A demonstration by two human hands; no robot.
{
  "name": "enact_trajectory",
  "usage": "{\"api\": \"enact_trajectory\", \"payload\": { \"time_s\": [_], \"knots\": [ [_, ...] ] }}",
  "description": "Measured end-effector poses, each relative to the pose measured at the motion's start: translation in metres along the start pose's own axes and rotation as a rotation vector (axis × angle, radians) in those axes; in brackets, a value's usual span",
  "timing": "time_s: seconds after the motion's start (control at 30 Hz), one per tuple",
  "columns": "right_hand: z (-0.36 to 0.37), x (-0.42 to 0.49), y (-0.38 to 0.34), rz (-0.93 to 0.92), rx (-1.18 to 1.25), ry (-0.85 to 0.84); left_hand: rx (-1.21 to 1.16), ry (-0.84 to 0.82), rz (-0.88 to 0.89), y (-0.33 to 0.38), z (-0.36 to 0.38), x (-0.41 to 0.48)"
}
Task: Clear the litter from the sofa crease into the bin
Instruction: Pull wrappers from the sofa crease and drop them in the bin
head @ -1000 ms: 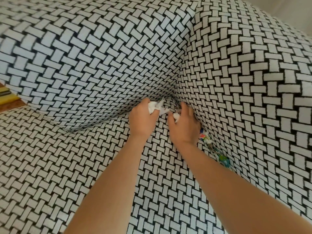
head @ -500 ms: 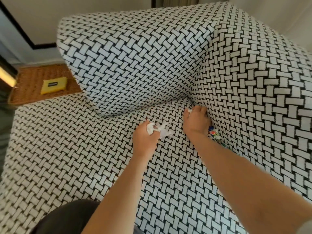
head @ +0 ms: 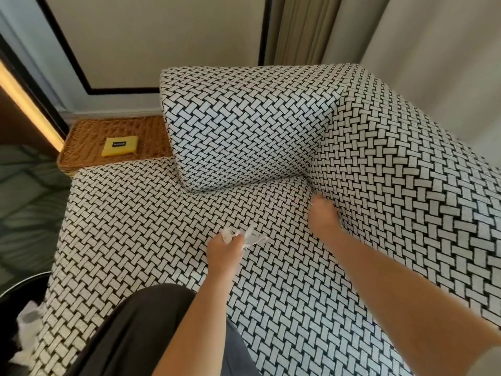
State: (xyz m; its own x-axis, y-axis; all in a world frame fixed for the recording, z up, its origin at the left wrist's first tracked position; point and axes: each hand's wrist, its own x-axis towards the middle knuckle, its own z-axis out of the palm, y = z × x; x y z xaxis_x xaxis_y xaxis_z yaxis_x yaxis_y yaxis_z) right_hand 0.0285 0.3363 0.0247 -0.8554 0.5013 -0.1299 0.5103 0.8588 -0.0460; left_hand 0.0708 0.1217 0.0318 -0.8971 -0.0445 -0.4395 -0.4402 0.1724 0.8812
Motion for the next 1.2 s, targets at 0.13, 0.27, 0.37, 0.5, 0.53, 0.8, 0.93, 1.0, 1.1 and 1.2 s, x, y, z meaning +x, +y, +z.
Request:
{"api": "enact_trajectory", "payload": {
  "time_s": [0.13, 0.27, 0.37, 0.5, 0.53, 0.8, 0.93, 1.0, 1.1, 1.2],
  "knots": [
    [-0.001, -0.041, -0.018, -0.15, 0.19, -0.058, 0.009, -0.031, 0.032, 0.008, -0.002, -0.012],
    [-0.016, -0.075, -0.043, -0.089, 0.744, -0.176, 0.042, -0.083, 0.133, 0.021, -0.013, -0.023],
    [-0.041, -0.103, -0.069, -0.043, 1.048, -0.283, 0.105, -0.056, 0.258, 0.03, -0.038, -0.029],
    [-0.062, -0.131, -0.111, -0.025, 1.202, -0.457, 0.208, -0.016, 0.301, 0.044, -0.094, -0.031],
    [-0.064, -0.137, -0.124, -0.043, 1.22, -0.475, 0.213, 0.021, 0.279, 0.046, -0.113, -0.031],
    [-0.053, -0.193, -0.259, -0.265, 1.039, -0.692, 0.259, 0.3, 0.108, 0.014, -0.267, -0.035],
    [-0.019, -0.224, -0.322, -0.304, 0.852, -0.803, 0.225, 0.396, -0.031, -0.025, -0.327, -0.034],
    [0.003, -0.238, -0.353, -0.257, 0.851, -0.857, 0.14, 0.437, -0.091, -0.049, -0.354, -0.03],
    [0.034, -0.258, -0.396, -0.2, 0.808, -0.882, 0.122, 0.501, -0.193, -0.083, -0.387, -0.022],
    [0.06, -0.268, -0.431, -0.163, 0.771, -0.883, 0.122, 0.572, -0.259, -0.11, -0.411, -0.003]
  ]
}}
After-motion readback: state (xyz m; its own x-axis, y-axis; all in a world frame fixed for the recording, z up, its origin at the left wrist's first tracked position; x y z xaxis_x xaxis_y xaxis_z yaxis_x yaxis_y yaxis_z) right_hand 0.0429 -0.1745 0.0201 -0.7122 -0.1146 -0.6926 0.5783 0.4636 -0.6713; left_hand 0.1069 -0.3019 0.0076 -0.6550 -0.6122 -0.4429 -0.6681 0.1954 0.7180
